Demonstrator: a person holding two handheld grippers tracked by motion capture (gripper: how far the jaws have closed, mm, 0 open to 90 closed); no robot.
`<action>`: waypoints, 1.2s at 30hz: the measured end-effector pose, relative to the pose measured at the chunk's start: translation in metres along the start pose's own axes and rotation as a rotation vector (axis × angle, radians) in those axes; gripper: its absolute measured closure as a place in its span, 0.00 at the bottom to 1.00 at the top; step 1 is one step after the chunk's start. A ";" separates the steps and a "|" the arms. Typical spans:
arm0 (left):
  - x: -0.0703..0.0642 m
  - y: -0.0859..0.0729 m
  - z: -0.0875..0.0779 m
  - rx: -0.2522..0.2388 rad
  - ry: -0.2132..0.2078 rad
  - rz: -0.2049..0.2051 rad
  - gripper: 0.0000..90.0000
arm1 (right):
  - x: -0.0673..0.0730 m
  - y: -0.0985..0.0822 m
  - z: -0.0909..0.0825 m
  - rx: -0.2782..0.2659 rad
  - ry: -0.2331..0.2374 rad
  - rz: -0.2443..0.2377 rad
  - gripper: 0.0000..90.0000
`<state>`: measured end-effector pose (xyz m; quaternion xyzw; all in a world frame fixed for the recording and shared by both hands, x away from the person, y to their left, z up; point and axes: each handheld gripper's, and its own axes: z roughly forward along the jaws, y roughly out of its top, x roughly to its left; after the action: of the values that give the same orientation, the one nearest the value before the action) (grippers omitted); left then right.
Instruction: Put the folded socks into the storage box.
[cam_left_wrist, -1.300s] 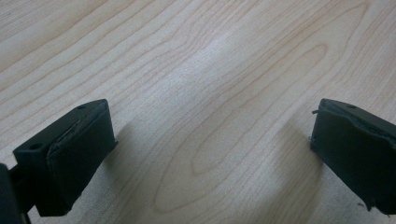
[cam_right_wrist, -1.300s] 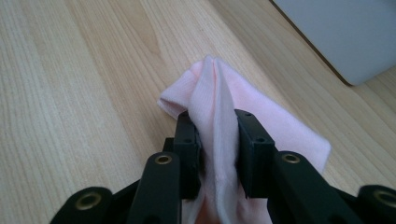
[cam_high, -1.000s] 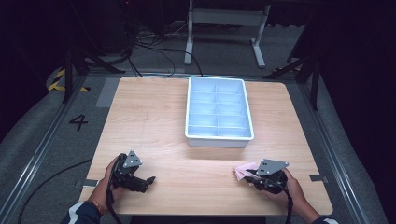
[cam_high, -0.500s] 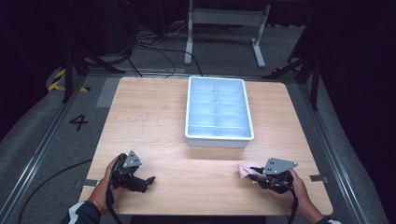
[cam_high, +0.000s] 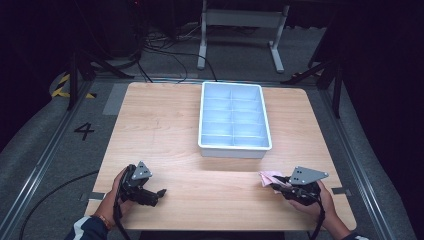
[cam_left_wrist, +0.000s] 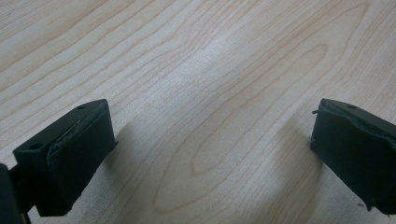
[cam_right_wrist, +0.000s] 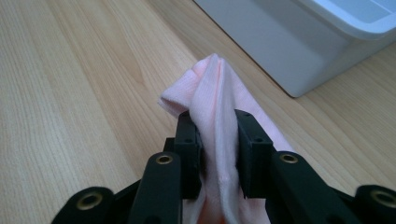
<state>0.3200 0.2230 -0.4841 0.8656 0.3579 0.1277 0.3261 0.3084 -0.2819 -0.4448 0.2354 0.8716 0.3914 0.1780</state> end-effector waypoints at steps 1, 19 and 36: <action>0.000 0.000 0.000 0.000 0.000 0.000 0.00 | 0.000 0.000 -0.001 0.002 0.000 0.013 0.81; 0.000 0.000 0.000 0.002 -0.001 0.003 0.00 | -0.014 0.001 -0.020 -0.069 -0.036 0.052 0.81; 0.000 0.000 0.000 0.002 -0.001 0.004 0.00 | -0.027 0.010 -0.034 -0.115 -0.068 0.053 0.81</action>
<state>0.3203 0.2231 -0.4839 0.8666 0.3564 0.1276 0.3251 0.3165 -0.3110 -0.4121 0.2609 0.8347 0.4370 0.2105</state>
